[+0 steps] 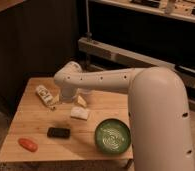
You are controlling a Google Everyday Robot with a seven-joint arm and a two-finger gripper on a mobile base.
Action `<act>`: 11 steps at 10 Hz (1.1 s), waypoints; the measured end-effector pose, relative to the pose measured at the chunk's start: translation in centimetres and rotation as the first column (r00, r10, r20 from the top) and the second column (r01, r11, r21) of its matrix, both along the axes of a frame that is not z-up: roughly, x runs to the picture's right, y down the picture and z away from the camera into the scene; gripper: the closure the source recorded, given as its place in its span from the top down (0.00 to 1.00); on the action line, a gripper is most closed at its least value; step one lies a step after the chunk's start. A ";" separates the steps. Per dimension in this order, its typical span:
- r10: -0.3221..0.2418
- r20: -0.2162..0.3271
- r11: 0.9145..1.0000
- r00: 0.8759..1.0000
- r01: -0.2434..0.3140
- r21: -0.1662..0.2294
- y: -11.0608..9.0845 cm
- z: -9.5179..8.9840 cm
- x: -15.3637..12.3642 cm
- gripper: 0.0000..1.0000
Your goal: Pick up the ceramic cup
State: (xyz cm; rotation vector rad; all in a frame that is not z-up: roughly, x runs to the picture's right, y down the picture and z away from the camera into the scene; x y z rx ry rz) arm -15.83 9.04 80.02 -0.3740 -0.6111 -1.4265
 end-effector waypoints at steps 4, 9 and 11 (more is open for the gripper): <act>-0.009 0.010 1.000 1.000 0.009 0.003 -0.6 0.4 -0.2 1.00; -0.006 0.008 0.999 1.000 0.005 0.048 -3.3 0.4 0.6 1.00; 0.008 0.004 0.998 1.000 -0.008 0.068 -4.8 -0.2 1.5 1.00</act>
